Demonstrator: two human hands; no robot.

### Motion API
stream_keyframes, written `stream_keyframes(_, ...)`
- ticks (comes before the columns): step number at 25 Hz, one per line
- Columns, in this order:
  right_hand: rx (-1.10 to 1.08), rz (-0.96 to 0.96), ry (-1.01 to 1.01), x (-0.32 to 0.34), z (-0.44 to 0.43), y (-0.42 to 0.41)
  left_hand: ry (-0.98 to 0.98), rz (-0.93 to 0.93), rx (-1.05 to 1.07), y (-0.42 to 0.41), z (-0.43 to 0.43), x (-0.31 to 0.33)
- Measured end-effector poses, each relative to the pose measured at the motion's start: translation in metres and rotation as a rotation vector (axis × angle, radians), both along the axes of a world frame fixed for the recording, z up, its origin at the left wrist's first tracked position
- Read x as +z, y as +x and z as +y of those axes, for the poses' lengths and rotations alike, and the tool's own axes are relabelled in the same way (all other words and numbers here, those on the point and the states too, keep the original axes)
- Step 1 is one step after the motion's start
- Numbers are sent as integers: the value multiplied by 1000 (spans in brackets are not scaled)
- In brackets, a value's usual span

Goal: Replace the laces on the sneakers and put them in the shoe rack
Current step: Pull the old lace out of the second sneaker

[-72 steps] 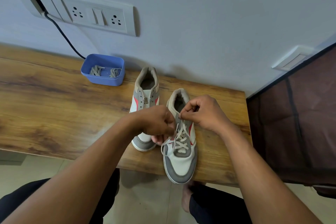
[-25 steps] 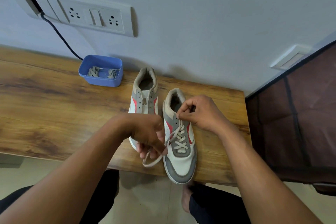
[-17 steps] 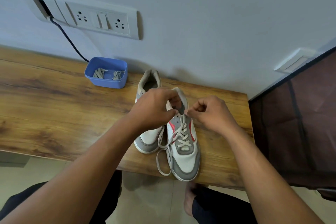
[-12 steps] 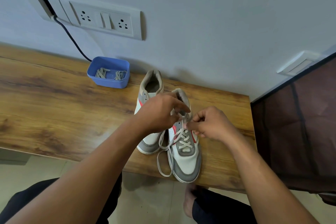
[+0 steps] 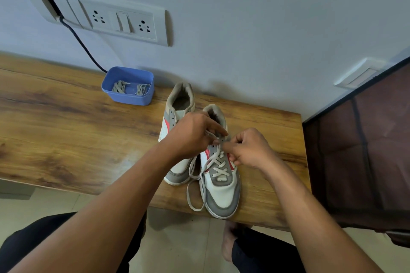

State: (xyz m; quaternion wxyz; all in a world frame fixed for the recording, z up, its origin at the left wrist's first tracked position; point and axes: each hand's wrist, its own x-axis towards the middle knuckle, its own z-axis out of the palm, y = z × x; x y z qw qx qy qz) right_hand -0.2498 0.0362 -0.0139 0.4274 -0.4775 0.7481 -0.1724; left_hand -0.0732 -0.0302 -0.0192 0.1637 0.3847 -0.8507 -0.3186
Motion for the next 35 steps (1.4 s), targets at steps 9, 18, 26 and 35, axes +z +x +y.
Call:
stream_keyframes(9,-16,-93,45,4,2,-8,56,-7,-2,-2,-2,5)
stream_keyframes(18,-28,-86,23,6,2,-11,114,-8,27,-2,-1,2)
stream_keyframes(26,3,-97,48,8,4,-16,103,-21,19,-1,-1,2)
stream_keyframes(35,7,-93,-46,13,5,-17,108,-10,20,-1,-1,4)
